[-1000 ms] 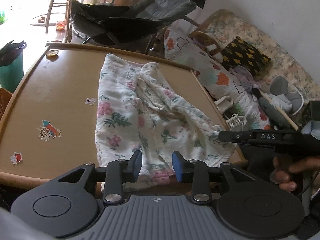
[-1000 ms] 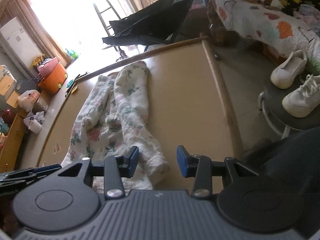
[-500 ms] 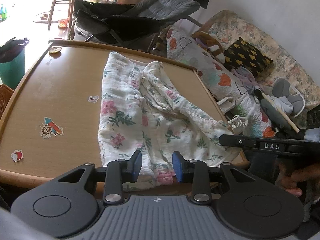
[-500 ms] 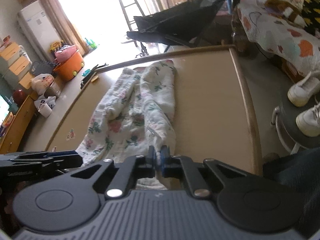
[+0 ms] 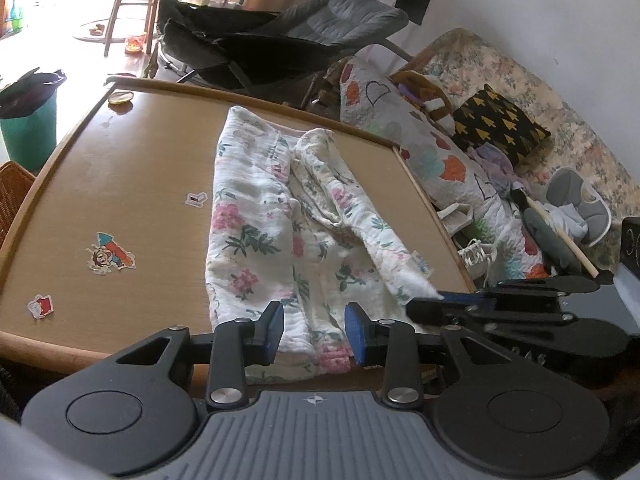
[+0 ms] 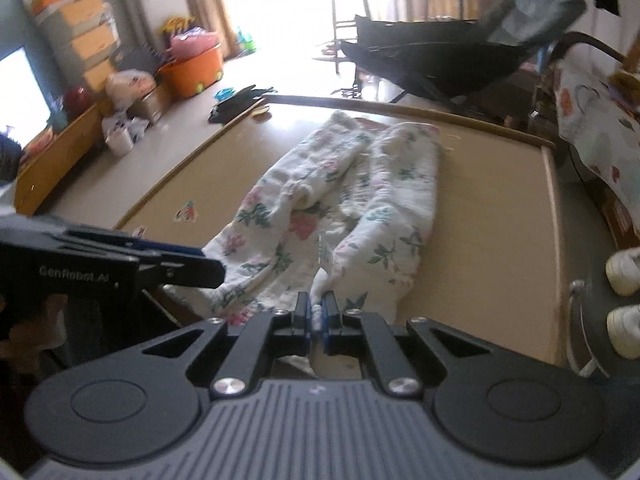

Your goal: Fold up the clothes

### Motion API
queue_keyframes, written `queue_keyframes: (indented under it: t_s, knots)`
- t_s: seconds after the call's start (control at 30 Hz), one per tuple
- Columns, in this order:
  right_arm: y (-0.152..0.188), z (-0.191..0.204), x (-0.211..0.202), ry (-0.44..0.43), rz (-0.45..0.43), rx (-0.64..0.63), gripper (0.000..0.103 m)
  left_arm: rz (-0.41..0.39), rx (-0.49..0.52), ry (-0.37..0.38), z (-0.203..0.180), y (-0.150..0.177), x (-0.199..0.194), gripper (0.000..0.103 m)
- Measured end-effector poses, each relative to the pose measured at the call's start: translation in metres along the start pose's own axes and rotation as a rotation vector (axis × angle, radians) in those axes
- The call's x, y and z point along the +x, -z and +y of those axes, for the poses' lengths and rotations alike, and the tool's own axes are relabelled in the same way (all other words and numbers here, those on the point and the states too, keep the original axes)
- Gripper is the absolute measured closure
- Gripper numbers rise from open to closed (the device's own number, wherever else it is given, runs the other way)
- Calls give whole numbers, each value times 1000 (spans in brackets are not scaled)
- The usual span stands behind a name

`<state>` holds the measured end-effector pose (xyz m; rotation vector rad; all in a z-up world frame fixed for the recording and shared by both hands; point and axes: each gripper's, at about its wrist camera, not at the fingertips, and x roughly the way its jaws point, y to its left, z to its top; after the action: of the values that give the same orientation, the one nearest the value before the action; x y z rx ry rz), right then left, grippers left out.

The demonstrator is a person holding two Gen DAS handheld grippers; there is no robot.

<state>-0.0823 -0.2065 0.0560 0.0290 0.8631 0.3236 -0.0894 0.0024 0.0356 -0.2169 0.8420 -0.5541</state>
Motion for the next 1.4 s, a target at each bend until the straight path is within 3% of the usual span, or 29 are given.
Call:
queue_keyframes:
  t_s: [0.4, 0.6, 0.7, 0.8, 0.87, 0.93, 1.1, 1.23, 1.4]
  knots:
    - [6, 21, 27, -4, 100, -107, 97, 3, -34, -14, 7, 0, -1, 66]
    - [9, 20, 30, 2, 107, -101, 97, 8, -38, -13, 7, 0, 0, 66]
    - [6, 26, 21, -16, 101, -167, 95, 7, -42, -13, 8, -1, 1, 66]
    - [4, 33, 12, -34, 95, -235, 90, 4, -54, -18, 10, -1, 1, 65]
    - [2, 37, 5, -46, 90, -281, 73, 0, -66, -25, 13, -2, 1, 65]
    - [0, 42, -1, -58, 86, -326, 63, -9, -82, -31, 15, -3, 0, 64]
    - [-7, 51, -17, -93, 74, -396, 62, -31, -125, -43, 20, -5, -3, 61]
    - [-17, 46, -20, -21, 72, -346, 62, -40, -133, -29, 21, -6, -6, 61]
    - [-12, 19, -9, 154, 60, -248, 62, -75, -228, 29, 26, -9, -7, 61]
